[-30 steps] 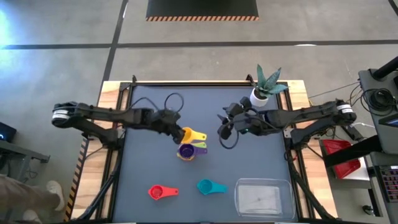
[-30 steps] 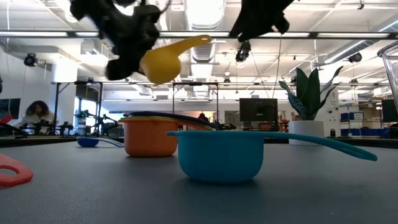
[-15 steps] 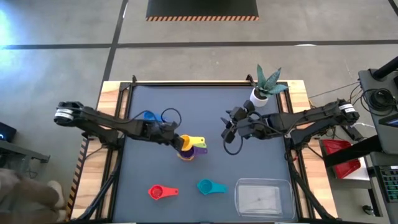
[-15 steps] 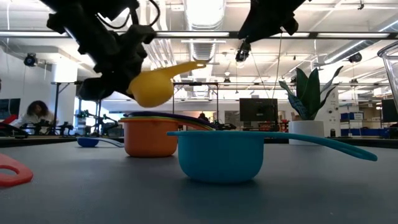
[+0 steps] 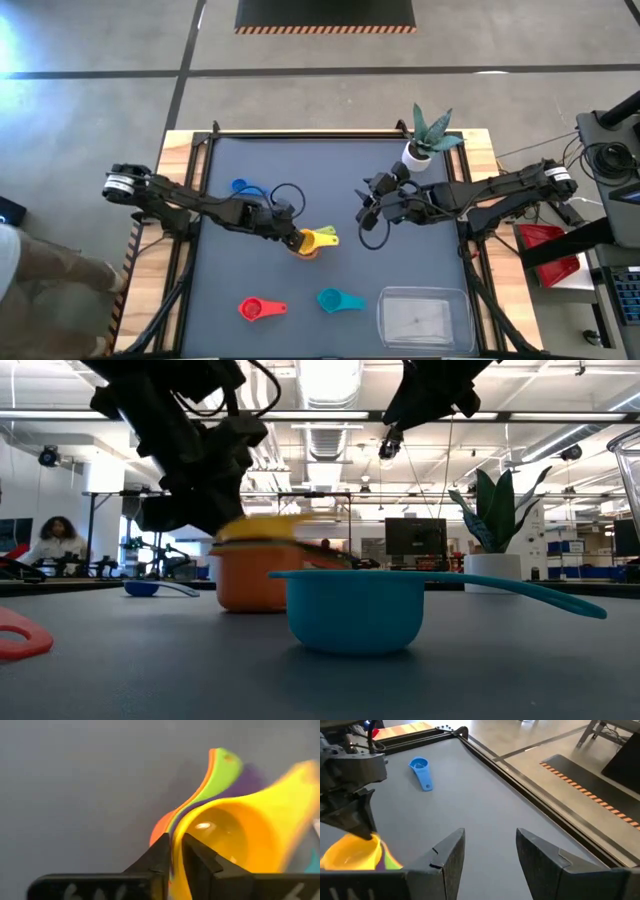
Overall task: Nest measuring cups in basket
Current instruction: Stack the yellow measuring cup on top of the purple measuring cup, then stack the light blue measuring cup on top of the yellow measuring cup
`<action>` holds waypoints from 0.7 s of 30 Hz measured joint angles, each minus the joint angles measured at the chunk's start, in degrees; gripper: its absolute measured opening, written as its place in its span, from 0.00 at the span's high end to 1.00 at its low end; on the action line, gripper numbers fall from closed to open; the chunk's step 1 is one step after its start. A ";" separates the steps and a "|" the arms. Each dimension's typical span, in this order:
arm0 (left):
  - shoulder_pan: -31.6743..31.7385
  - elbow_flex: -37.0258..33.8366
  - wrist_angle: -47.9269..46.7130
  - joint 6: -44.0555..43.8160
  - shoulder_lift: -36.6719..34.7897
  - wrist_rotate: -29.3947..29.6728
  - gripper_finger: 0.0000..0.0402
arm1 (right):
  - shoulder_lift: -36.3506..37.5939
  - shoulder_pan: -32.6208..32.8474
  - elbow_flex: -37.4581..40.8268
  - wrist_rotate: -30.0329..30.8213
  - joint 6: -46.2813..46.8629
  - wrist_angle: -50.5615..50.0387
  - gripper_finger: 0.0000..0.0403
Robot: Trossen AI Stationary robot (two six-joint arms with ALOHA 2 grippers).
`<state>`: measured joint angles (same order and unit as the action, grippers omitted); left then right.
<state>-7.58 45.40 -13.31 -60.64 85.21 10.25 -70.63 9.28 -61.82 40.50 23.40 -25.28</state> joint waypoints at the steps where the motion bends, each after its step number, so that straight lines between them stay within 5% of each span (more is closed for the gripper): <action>1: -0.14 0.37 -0.33 0.37 0.00 -0.36 0.90 | 0.00 0.00 0.00 -0.01 0.00 0.00 0.59; 11: -2.16 4.49 -6.79 5.79 -1.00 -0.44 0.68 | 0.00 0.11 0.00 -0.10 0.00 -0.04 0.59; 21: -9.08 3.99 -8.71 18.43 -12.21 -0.36 0.56 | 0.02 4.49 0.02 0.03 0.15 -1.81 0.59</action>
<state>-16.66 49.39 -22.02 -42.21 73.00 9.89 -70.61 13.77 -61.80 40.53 23.55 -27.09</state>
